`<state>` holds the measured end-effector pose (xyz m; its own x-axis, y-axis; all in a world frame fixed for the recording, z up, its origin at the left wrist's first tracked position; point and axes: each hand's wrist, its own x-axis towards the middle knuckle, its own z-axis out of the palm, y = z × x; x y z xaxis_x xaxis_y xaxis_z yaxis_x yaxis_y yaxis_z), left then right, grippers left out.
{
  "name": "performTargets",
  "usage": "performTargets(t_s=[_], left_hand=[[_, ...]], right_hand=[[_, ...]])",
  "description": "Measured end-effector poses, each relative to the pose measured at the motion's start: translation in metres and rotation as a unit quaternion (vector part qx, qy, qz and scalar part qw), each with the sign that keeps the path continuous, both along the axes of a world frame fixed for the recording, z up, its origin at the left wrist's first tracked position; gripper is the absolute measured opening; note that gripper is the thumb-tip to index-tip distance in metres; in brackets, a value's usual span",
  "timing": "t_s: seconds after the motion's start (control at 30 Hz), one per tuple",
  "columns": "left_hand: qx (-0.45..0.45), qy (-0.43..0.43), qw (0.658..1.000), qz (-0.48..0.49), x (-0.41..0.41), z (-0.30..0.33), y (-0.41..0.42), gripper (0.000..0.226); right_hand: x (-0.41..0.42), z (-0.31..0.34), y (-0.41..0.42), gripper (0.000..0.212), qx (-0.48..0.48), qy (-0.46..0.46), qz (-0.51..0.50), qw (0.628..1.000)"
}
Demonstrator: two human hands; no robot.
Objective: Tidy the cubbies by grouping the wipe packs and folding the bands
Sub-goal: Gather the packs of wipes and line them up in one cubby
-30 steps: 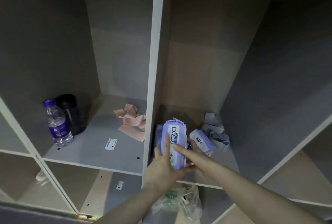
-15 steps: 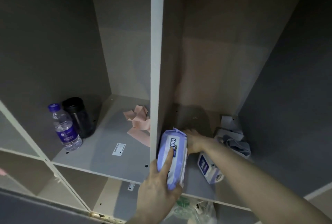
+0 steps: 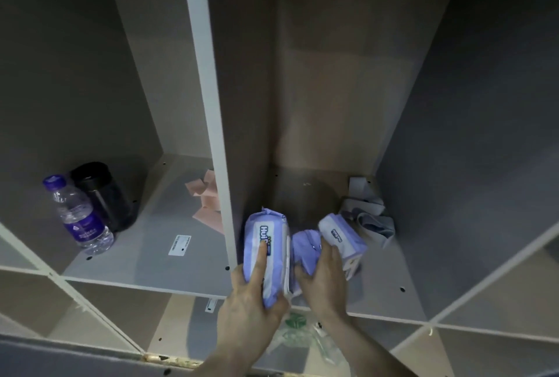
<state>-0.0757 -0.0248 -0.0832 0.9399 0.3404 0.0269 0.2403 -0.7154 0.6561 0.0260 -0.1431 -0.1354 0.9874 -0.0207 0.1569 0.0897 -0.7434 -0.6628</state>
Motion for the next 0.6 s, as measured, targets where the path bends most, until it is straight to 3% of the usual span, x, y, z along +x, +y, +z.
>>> performTargets(t_s=[0.07, 0.17, 0.33, 0.47, 0.53, 0.6], left_hand=[[-0.007, 0.046, 0.999, 0.020, 0.009, -0.008, -0.003, 0.091], [0.051, 0.104, 0.993, 0.027, 0.026, -0.023, -0.003, 0.085], [0.086, 0.138, 0.987, -0.004, 0.063, -0.043, 0.001, 0.083], [0.075, 0.177, 0.981, -0.029, 0.078, -0.051, 0.006, 0.088], [0.139, 0.208, 0.967, -0.053, 0.079, -0.054, 0.006, 0.090], [0.283, 0.199, 0.935, -0.081, 0.078, -0.057, 0.002, 0.084]], right_hand=[[-0.012, -0.007, -0.005, 0.069, 0.006, -0.024, -0.028, 0.999], [-0.027, -0.014, -0.007, 0.067, 0.035, -0.056, -0.047, 0.997], [-0.039, -0.025, -0.006, 0.067, 0.136, -0.087, -0.080, 0.984], [-0.033, -0.025, -0.008, 0.084, 0.137, -0.062, -0.083, 0.985], [-0.038, -0.025, -0.013, 0.085, 0.114, -0.019, -0.089, 0.989], [-0.044, -0.030, -0.023, 0.076, 0.080, 0.025, -0.100, 0.991]])
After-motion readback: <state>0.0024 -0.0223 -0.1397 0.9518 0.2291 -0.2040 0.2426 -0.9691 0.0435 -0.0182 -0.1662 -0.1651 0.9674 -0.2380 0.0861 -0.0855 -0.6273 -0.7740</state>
